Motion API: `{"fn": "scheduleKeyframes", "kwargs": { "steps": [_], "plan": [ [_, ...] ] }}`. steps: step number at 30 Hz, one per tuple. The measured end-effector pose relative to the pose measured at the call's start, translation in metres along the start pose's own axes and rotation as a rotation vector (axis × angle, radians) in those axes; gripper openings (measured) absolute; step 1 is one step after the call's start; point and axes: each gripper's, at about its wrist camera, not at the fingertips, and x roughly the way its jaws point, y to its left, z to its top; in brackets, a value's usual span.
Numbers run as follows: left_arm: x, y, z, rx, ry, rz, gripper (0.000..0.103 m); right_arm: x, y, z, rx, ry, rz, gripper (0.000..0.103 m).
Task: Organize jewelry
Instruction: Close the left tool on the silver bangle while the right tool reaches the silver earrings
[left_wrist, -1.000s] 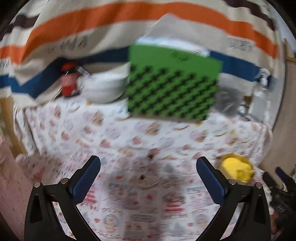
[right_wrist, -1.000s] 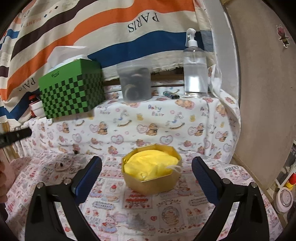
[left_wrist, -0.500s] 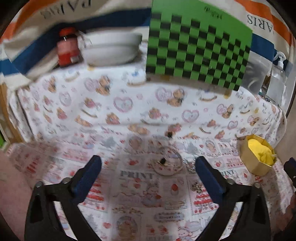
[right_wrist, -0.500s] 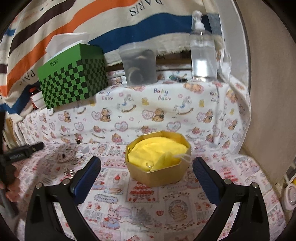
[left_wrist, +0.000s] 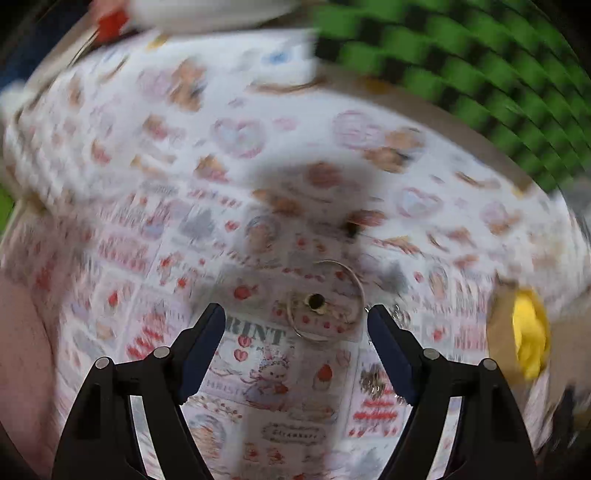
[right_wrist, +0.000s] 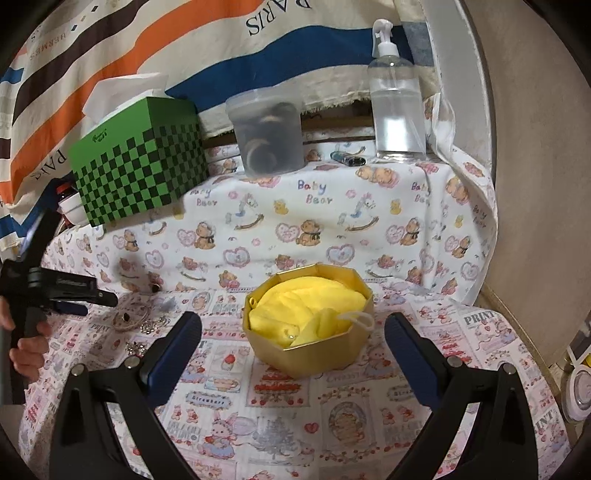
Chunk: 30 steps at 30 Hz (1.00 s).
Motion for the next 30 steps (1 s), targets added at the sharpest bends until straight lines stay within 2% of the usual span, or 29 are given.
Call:
{"fn": "scheduleKeyframes", "kwargs": {
  "steps": [2, 3, 7, 10, 15, 17, 18, 19, 20, 23, 30],
  "plan": [
    [0.000, 0.002, -0.003, -0.052, -0.018, -0.084, 0.077, -0.003, 0.000, 0.000, -0.005, -0.008, 0.005, 0.099],
    [0.002, -0.001, -0.006, -0.042, -0.027, -0.092, 0.077, -0.005, 0.001, 0.000, -0.010, -0.017, 0.003, 0.099],
    [0.013, -0.020, -0.010, 0.054, -0.084, 0.044, 0.077, -0.007, 0.008, -0.002, -0.061, -0.051, -0.039, 0.099],
    [0.026, -0.026, -0.007, 0.106, -0.077, 0.019, 0.077, -0.007, 0.012, -0.003, -0.083, -0.052, -0.035, 0.099],
    [0.044, -0.029, -0.007, 0.124, -0.077, 0.040, 0.077, -0.010, 0.014, -0.002, -0.102, -0.076, -0.054, 0.099],
    [0.053, -0.031, -0.008, 0.141, -0.075, 0.083, 0.077, -0.008, 0.012, -0.002, -0.094, -0.066, -0.052, 0.099],
    [0.054, -0.031, -0.008, 0.151, -0.077, 0.093, 0.071, -0.007, 0.012, -0.002, -0.091, -0.060, -0.053, 0.099],
    [0.054, -0.031, -0.008, 0.156, -0.076, 0.096, 0.060, -0.006, 0.011, -0.002, -0.090, -0.054, -0.057, 0.099],
    [0.052, -0.030, -0.009, 0.155, -0.078, 0.104, 0.059, -0.005, 0.011, -0.002, -0.091, -0.052, -0.059, 0.099],
    [0.040, -0.028, -0.015, 0.174, -0.074, 0.050, 0.059, -0.005, 0.012, -0.003, -0.097, -0.052, -0.066, 0.099],
    [-0.020, 0.007, -0.043, 0.197, -0.158, -0.001, 0.059, -0.002, 0.011, -0.004, -0.095, -0.035, -0.059, 0.099]
  ]
}}
